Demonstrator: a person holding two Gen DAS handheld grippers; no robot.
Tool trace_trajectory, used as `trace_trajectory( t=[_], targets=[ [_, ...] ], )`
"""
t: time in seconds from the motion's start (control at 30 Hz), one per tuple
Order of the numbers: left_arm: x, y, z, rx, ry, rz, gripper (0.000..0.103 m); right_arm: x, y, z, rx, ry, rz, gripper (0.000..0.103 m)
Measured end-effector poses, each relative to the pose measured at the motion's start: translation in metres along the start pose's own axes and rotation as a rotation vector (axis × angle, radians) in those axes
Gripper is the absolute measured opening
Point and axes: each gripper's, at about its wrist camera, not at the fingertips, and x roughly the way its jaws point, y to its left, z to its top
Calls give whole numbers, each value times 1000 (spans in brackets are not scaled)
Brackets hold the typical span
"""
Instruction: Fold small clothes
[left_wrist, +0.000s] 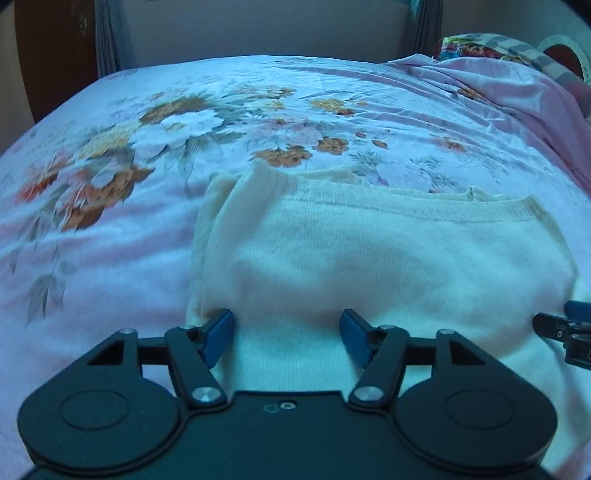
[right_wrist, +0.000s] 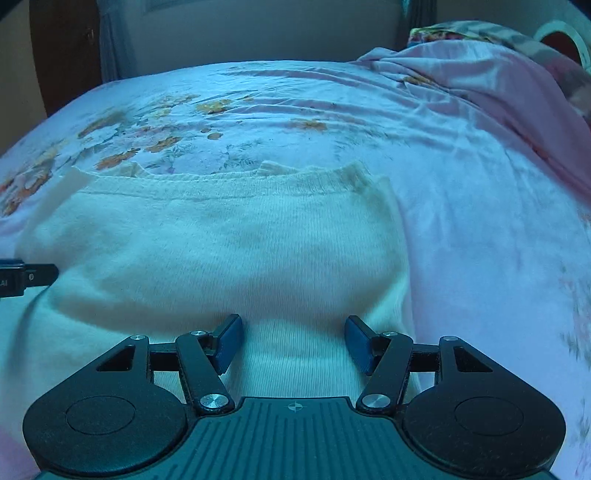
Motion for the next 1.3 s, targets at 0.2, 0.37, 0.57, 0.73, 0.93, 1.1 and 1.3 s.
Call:
trace_trajectory(
  t=[0.2, 0.37, 0.57, 0.73, 0.93, 1.1, 1.3],
  targets=[
    [21, 0, 19, 16, -15, 14, 71, 15, -10, 10, 4, 0, 5, 60],
    [34, -1, 32, 1, -13, 26, 75, 30, -9, 33, -11, -7, -14, 60],
    [46, -3, 43, -12, -14, 49, 80, 57, -13, 58, 23, 26, -27, 65],
    [19, -1, 39, -48, -45, 27, 65, 24, -5, 56, 14, -47, -22, 66],
    [0, -3, 4, -7, -10, 25, 67, 18, 4, 21, -39, 15, -24, 66],
    [-24, -2, -3, -21, -7, 19, 67, -26, 11, 9, -2, -40, 38, 66],
    [-39, 0, -26, -33, 21, 25, 68, -38, 13, -26, -25, 10, 3, 66]
  ],
)
